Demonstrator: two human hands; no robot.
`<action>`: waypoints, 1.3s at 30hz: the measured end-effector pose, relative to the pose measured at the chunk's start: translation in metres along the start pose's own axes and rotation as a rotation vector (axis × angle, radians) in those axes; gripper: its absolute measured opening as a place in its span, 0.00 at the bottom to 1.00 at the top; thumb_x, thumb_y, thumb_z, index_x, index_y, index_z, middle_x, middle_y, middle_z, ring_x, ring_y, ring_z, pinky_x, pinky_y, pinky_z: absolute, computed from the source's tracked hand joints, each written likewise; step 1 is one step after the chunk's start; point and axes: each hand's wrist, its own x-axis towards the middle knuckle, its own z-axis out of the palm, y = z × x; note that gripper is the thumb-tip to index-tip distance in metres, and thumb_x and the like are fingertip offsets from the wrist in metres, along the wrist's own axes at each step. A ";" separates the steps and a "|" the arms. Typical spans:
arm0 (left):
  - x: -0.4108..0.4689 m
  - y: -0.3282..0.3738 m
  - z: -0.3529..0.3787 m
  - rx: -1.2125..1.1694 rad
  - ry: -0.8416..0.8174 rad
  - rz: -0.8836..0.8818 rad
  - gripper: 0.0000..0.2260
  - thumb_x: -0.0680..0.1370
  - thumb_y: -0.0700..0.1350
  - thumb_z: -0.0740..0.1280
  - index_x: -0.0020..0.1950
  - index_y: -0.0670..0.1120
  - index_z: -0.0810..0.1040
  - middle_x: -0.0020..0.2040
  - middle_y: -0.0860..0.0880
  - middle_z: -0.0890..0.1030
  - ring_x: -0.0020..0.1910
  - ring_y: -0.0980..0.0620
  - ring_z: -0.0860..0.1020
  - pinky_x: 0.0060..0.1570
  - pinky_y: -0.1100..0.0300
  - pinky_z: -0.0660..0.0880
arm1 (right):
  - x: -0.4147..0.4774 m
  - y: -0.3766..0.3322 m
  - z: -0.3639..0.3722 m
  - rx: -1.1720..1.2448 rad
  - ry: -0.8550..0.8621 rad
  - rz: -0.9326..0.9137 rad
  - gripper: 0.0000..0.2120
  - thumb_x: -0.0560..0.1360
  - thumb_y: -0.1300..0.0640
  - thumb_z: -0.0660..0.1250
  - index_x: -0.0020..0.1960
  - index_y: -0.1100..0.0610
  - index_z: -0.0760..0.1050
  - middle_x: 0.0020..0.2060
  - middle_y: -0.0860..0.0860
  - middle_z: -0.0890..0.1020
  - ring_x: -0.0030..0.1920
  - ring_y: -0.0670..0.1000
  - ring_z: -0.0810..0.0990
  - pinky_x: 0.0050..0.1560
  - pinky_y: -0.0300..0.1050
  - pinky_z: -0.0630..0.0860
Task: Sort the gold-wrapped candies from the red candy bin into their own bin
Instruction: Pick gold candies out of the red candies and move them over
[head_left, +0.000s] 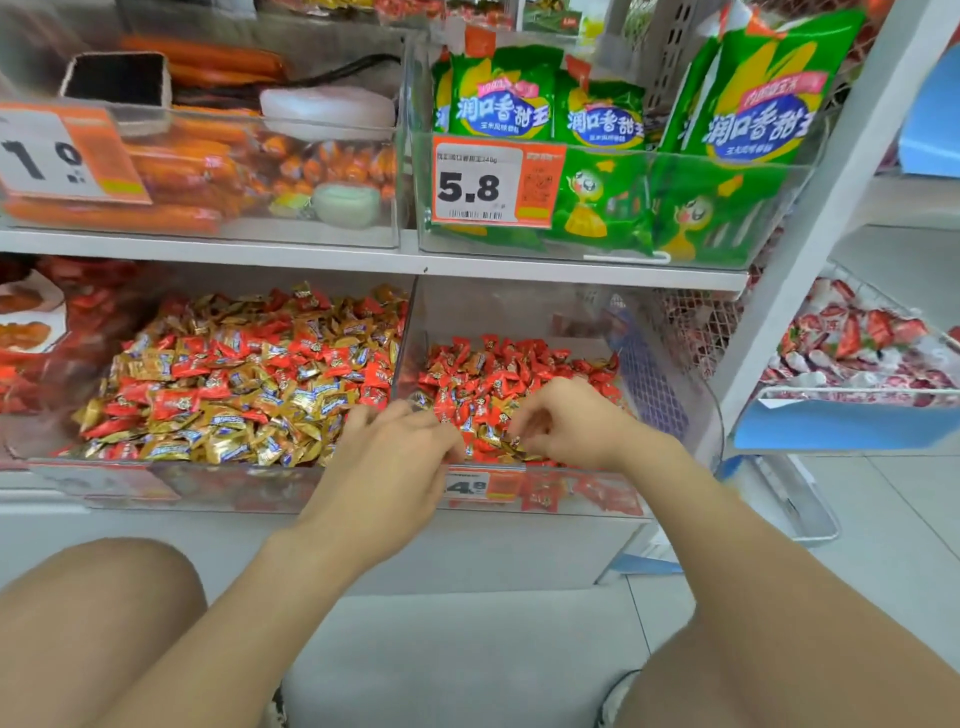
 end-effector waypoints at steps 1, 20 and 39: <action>0.001 0.001 0.002 -0.001 -0.011 0.007 0.10 0.81 0.44 0.66 0.56 0.59 0.79 0.53 0.60 0.80 0.54 0.54 0.76 0.57 0.49 0.65 | 0.009 0.001 0.004 -0.009 -0.018 -0.016 0.10 0.72 0.61 0.78 0.51 0.51 0.87 0.42 0.43 0.85 0.42 0.36 0.81 0.45 0.29 0.76; -0.048 0.018 0.010 -0.400 0.188 -0.482 0.07 0.77 0.42 0.71 0.48 0.53 0.75 0.41 0.57 0.79 0.43 0.53 0.80 0.41 0.53 0.76 | -0.087 -0.051 0.001 0.684 0.253 0.012 0.08 0.77 0.64 0.77 0.55 0.56 0.85 0.47 0.48 0.87 0.45 0.45 0.87 0.51 0.40 0.83; -0.052 0.039 0.068 -1.160 0.180 -1.078 0.09 0.82 0.47 0.71 0.62 0.48 0.80 0.52 0.50 0.83 0.44 0.49 0.79 0.43 0.57 0.74 | -0.103 -0.063 0.087 1.139 0.548 0.484 0.07 0.78 0.63 0.76 0.53 0.61 0.80 0.40 0.56 0.89 0.42 0.54 0.89 0.45 0.52 0.86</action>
